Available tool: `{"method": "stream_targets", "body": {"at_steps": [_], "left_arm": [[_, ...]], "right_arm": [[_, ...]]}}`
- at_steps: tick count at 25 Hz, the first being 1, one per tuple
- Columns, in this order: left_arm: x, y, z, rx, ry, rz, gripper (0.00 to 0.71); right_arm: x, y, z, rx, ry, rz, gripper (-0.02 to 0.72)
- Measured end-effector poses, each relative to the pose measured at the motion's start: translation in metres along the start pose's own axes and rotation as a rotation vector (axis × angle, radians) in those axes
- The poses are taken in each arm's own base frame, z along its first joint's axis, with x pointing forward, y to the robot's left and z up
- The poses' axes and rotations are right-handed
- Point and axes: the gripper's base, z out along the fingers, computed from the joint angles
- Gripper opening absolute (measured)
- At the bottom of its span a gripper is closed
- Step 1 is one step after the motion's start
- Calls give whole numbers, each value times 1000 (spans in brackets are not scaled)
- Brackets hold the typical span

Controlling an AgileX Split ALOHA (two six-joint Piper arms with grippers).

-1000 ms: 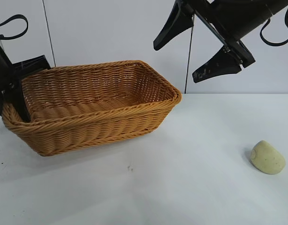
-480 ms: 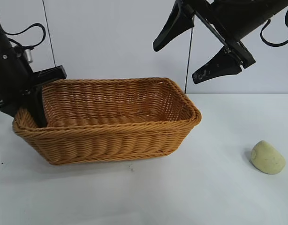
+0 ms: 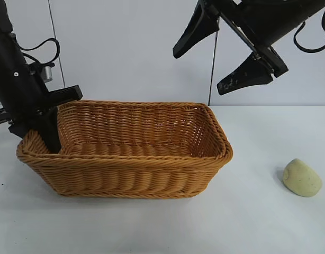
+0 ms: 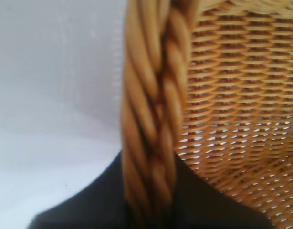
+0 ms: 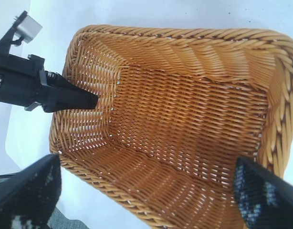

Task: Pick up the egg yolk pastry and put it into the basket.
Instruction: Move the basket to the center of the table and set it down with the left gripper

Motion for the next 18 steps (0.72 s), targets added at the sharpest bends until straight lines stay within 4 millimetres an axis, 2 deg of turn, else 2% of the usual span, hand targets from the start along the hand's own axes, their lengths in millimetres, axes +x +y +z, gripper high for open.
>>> {"method": "stream_targets", "body": {"at_steps": [7,9,10,11,14,15,18], "left_arm": [[2,2,6,2,-3,2,92],[2,2,6,2,-3,5,119],[2,2,6,3,-3,4,166],[2,2,6,5,-3,3,241],[2,2,6,5,-2,-3,527],[2,2,6,5,-1,-2,591],[3,2,5,6,16,-7,668]], "right_arm": [[0,0,0,0,0,0,696],[0,0,0,0,0,0,696],[0,0,0,0,0,0,696],[0,0,0,0,0,0,696],[0,0,0,0,0,0,696],[0,0,0,0,0,0,696],[0,0,0,0,0,0,696]]}}
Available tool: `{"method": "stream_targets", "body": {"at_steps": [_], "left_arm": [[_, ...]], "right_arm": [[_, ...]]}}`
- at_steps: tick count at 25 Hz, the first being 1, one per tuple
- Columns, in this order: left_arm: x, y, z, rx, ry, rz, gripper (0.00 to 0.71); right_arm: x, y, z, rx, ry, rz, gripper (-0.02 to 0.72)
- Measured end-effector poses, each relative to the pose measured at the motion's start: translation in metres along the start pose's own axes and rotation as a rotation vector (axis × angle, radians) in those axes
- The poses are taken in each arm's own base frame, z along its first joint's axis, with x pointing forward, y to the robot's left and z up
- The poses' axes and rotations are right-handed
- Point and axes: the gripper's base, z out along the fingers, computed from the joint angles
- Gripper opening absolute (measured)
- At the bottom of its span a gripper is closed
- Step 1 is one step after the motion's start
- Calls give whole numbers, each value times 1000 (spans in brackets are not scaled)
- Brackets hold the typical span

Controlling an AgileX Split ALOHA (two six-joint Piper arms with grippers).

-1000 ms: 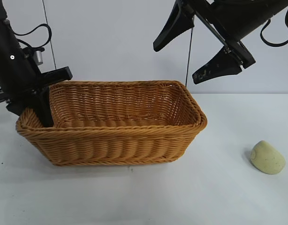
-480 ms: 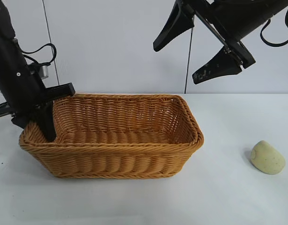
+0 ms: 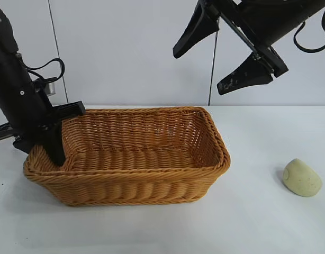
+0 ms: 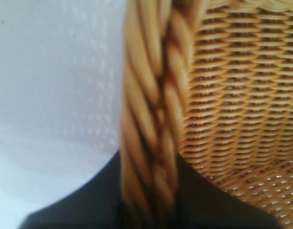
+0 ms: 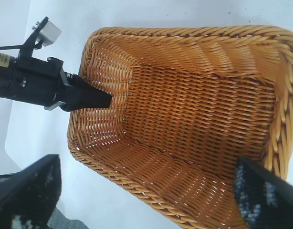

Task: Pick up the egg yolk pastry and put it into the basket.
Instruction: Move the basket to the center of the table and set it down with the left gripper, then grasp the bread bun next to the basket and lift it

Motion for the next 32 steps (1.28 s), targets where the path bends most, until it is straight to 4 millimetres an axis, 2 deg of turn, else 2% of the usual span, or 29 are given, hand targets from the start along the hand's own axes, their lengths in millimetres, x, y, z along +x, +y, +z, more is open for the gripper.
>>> {"method": "stream_targets", "body": {"at_steps": [5,9,15,21,28,32], "left_arm": [[-3,-7,-13,-1,46,33,692],[-14,-17,-36,-30,51,102,692],[-35,-27,-78,-128,-55,199,692],[-45,-33,-99,-167,-139,236,692],[-46,-27,-114,-243,-181,258,692],[-48,-8,-134,-255,-222,214,692]], "right_arm": [[0,0,0,0,0,0,696],[0,0,0,0,-1,0,696],[0,0,0,0,-1,0,696],[0,0,0,0,-1,0,696],[0,0,0,0,-1,0,696],[0,0,0,1,-2,0,696]]}}
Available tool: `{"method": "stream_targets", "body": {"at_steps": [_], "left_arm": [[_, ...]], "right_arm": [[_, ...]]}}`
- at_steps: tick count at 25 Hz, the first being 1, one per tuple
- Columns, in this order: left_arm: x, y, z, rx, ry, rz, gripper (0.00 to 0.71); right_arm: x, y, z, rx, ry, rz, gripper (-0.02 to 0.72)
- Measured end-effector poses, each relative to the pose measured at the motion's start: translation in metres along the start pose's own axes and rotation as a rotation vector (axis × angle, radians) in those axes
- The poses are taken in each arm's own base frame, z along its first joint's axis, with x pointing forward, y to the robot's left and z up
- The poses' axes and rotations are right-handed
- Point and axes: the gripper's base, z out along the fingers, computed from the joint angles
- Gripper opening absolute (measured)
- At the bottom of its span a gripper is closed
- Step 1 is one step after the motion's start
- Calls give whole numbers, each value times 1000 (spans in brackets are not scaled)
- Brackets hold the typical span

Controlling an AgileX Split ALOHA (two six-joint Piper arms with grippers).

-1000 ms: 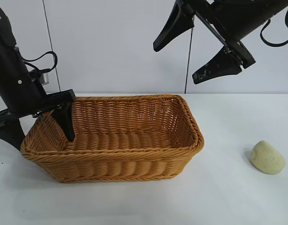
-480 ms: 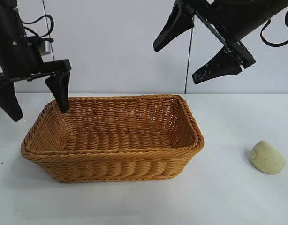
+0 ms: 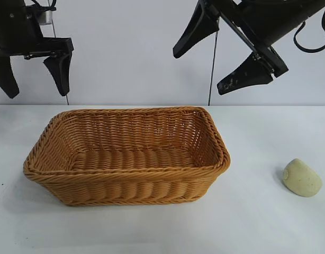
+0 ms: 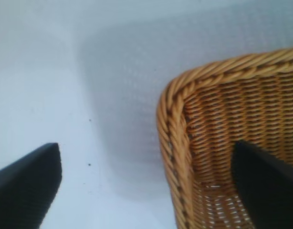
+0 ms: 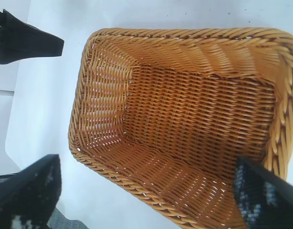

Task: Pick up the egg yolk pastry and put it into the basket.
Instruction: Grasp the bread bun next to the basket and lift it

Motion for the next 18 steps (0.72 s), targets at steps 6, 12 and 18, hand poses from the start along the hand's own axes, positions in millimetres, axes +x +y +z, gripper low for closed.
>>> {"method": "stream_targets", "body": {"at_steps": [6,12,18], "left_arm": [[3,45,-27,-41,-55,-89,692],[32,48,-53,-46,-61,-83,692],[95,41,-87,-46,-63,-82,692]], "right_arm": [[0,0,0,0,-1,0,696],[0,0,0,0,-1,0,696],[0,0,0,0,-1,0,696]]}}
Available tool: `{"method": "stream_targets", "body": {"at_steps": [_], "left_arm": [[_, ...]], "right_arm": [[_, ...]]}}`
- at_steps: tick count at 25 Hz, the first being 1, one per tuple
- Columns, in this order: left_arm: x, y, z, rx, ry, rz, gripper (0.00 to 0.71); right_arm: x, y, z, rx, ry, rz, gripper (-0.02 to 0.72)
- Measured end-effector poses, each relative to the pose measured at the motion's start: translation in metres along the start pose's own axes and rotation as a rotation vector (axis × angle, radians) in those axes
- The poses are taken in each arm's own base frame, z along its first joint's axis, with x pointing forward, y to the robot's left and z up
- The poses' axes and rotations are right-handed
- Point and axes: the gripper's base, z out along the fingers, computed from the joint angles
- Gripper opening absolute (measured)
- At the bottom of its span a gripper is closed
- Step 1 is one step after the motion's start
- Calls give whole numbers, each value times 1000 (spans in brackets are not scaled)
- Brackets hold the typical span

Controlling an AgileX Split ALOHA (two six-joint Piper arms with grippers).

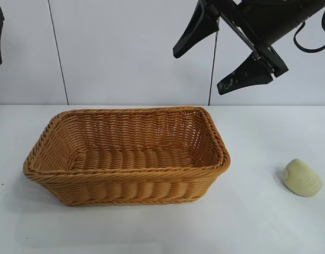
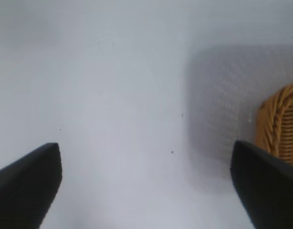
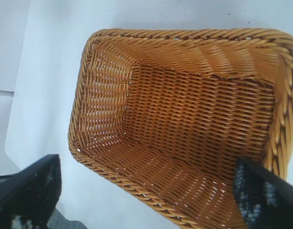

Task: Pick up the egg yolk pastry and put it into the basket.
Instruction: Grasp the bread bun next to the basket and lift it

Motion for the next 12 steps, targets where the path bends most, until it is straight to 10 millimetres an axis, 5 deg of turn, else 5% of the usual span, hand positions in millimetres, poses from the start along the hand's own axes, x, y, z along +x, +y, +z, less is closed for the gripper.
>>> {"method": "stream_targets", "body": {"at_steps": [6,12], "left_arm": [[80,1,-28,-7,-18,4,692],[162,4,-32,-7,-67,6,692]], "right_arm": [[0,0,0,0,0,0,696],[0,0,0,0,0,0,696]]}}
